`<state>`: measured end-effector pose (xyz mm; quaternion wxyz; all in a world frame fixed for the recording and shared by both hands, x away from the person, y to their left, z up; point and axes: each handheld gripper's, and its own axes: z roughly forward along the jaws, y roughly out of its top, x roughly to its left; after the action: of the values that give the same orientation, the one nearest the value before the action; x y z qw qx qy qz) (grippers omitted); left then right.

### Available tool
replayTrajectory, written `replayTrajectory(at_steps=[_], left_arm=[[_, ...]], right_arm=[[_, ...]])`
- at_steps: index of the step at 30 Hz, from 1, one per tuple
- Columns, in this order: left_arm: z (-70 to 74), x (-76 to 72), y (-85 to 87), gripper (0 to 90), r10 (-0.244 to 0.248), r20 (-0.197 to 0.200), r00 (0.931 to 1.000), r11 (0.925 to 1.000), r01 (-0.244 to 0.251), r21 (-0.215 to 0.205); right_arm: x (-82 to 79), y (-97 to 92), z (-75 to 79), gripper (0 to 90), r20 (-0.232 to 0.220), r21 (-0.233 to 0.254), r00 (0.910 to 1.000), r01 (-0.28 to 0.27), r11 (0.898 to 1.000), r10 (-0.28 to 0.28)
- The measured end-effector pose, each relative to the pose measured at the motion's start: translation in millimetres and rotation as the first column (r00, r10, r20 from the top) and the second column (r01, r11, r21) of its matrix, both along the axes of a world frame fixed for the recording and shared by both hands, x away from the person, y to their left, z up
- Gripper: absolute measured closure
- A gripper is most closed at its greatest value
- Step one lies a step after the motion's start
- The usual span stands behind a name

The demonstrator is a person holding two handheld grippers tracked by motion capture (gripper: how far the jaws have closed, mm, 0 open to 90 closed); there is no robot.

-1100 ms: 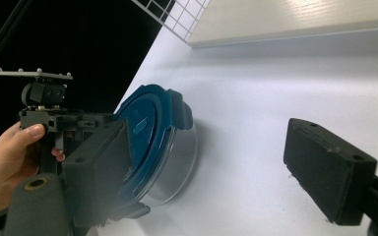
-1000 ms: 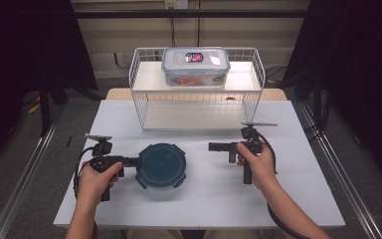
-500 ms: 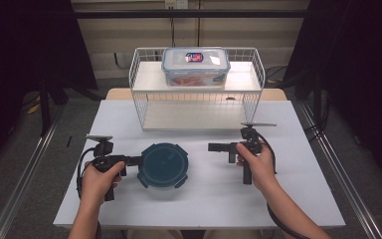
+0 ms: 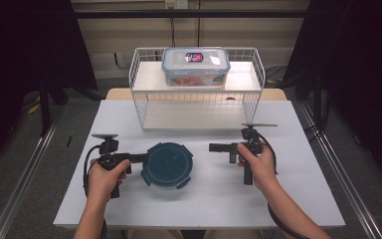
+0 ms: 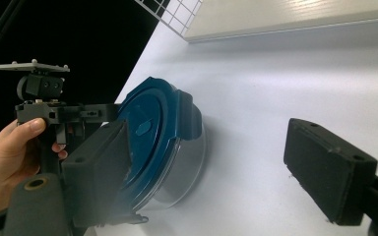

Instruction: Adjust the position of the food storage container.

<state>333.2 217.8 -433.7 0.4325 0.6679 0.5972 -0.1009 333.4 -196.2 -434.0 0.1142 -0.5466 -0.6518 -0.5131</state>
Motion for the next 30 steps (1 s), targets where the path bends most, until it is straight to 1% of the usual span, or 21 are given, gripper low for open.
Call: replayTrajectory(at_steps=[2, 3, 7, 9, 10, 11, 12, 13, 14, 16, 18, 19, 20, 21, 22, 23, 24, 25, 27, 29, 30], left_arm=[[0.9, -0.5, 4.2, 75.1, 0.0, -0.009, 1.0, 0.9998, 0.0, -0.021], [1.7, -1.3, 6.8, 76.2, 0.006, -0.006, 1.0, 0.9997, -0.006, -0.022], [0.3, -4.8, 19.3, 75.7, 0.018, -0.021, 0.9996, 0.9998, -0.018, -0.01], [-2.7, -6.5, 22.0, 78.1, 0.017, -0.039, 0.9991, 0.9998, -0.017, -0.008], [-3.6, -7.0, 23.3, 81.8, 0.012, -0.045, 0.9989, 0.9999, -0.012, -0.007], [-4.3, -7.7, 23.5, 84.8, 0.008, -0.054, 0.9985, 0.9998, -0.009, -0.019], [-4.4, -8.0, 23.3, 87.2, 0.001, -0.058, 0.9983, 0.9998, -0.002, -0.02], [-4.3, -8.4, 23.1, 88.7, -0.012, -0.055, 0.9984, 0.9999, 0.011, -0.006], [-4.7, -9.2, 20.7, 90.0, -0.017, -0.067, 0.9976, 0.9996, 0.015, -0.022], [-6.2, -9.5, 18.3, 90.0, -0.028, -0.072, 0.997, 0.9995, 0.027, -0.017], [-8.9, -9.3, 15.0, 90.0, -0.029, -0.08, 0.9963, 0.9992, 0.027, -0.029], [-10.0, -8.8, 13.3, 90.0, -0.039, -0.096, 0.9947, 0.9987, 0.036, -0.036], [-10.9, -8.4, 11.2, 90.0, -0.04, -0.098, 0.9944, 0.9992, 0.038, -0.015], [-11.3, -7.8, 12.1, 90.0, -0.053, -0.092, 0.9943, 0.9984, 0.055, 0.011], [-12.2, -7.5, 12.3, 90.0, -0.05, -0.091, 0.9946, 0.9987, 0.051, 0.008], [-12.6, -7.5, 11.9, 90.0, -0.044, -0.119, 0.9919, 0.9989, 0.042, -0.021], [-13.2, -7.3, 11.5, 90.0, -0.034, -0.126, 0.9914, 0.999, 0.031, -0.033], [-14.1, -6.8, 11.0, 90.0, -0.036, -0.134, 0.9904, 0.999, 0.032, -0.029], [-16.8, -6.0, 9.5, 90.0, -0.046, -0.144, 0.9885, 0.9986, 0.041, -0.034], [-21.8, -4.4, 5.1, 90.0, -0.076, -0.172, 0.9822, 0.9954, 0.065, -0.069], [-22.2, -3.8, 2.2, 90.0, -0.082, -0.175, 0.9812, 0.9948, 0.07, -0.074]], right_arm=[[0.1, -0.9, 0.8, 17.4, 0.0, 0.001, 1.0, 0.004, 1.0, -0.004], [0.0, -1.5, 1.4, 17.4, 0.002, 0.003, 1.0, 0.004, 1.0, -0.004], [0.6, -2.7, 1.9, 17.4, 0.004, 0.005, 1.0, 0.005, 1.0, -0.005], [1.1, -2.1, 1.0, 17.4, 0.004, 0.007, 1.0, 0.003, 1.0, -0.003], [1.3, -1.5, 0.8, 17.4, 0.0, 0.006, 1.0, 0.001, 1.0, -0.001], [1.5, -1.0, 0.5, 17.4, 0.002, 0.005, 1.0, -0.002, 1.0, 0.002], [1.7, -0.2, 0.5, 17.4, 0.002, 0.008, 1.0, -0.005, 1.0, 0.005], [1.7, 0.2, 0.8, 17.4, 0.0, 0.009, 1.0, -0.005, 1.0, 0.005], [1.8, 0.8, 1.2, 17.4, 0.0, 0.008, 1.0, -0.006, 1.0, 0.006], [2.3, 1.4, 1.5, 17.4, 0.003, 0.008, 1.0, -0.006, 1.0, 0.006], [2.5, 1.9, 1.7, 17.4, 0.002, 0.008, 1.0, -0.007, 1.0, 0.007], [2.5, 2.1, 1.7, 17.4, 0.0, 0.008, 1.0, -0.007, 1.0, 0.007], [2.6, 2.3, 1.6, 17.4, 0.001, 0.007, 1.0, -0.008, 1.0, 0.008], [2.5, 2.2, 1.6, 17.4, 0.0, 0.008, 1.0, -0.008, 1.0, 0.008], [2.4, 2.0, 1.7, 17.4, 0.001, 0.009, 1.0, -0.009, 1.0, 0.009], [2.3, 1.6, 1.8, 17.4, 0.001, 0.008, 1.0, -0.008, 1.0, 0.008], [2.2, 1.0, 1.9, 17.4, 0.004, 0.006, 1.0, -0.006, 1.0, 0.006], [2.1, 0.4, 2.0, 17.4, 0.007, 0.005, 1.0, -0.004, 1.0, 0.004], [2.0, -0.5, 1.7, 17.3, 0.003, 0.008, 1.0, -0.003, 1.0, 0.003], [1.8, -1.1, 1.5, 17.4, 0.001, 0.006, 1.0, -0.002, 1.0, 0.002], [1.6, -1.4, 1.5, 17.4, 0.001, 0.005, 1.0, 0.0, 1.0, 0.0]])
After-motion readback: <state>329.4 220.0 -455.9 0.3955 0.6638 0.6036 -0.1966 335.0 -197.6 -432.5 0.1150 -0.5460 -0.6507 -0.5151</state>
